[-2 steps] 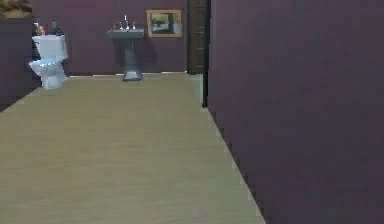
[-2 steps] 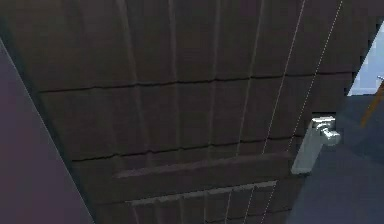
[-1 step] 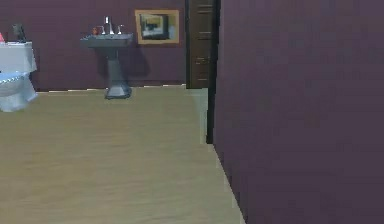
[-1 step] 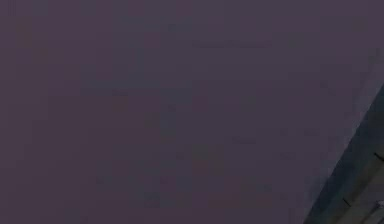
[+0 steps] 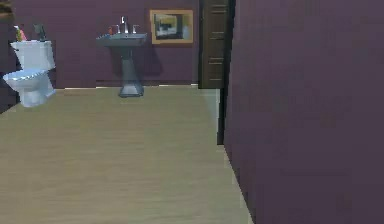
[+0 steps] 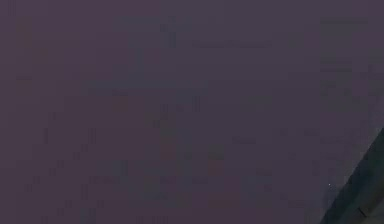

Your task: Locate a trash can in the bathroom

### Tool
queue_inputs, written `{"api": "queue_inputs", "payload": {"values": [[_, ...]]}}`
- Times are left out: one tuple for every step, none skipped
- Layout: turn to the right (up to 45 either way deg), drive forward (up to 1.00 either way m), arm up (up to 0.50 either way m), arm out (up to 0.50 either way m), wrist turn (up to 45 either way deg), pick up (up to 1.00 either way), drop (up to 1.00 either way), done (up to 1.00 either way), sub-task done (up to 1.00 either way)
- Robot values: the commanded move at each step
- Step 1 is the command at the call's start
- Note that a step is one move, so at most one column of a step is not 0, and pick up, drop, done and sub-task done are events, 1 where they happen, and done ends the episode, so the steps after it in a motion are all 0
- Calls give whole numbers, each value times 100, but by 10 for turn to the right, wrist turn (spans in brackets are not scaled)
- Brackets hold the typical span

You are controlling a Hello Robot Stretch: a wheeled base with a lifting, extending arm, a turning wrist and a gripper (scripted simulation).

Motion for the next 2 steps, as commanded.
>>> {"api": "queue_inputs", "payload": {"values": [[0,100,0,0,0,0,0,0,0],[0,100,0,0,0,0,0,0,0]]}}
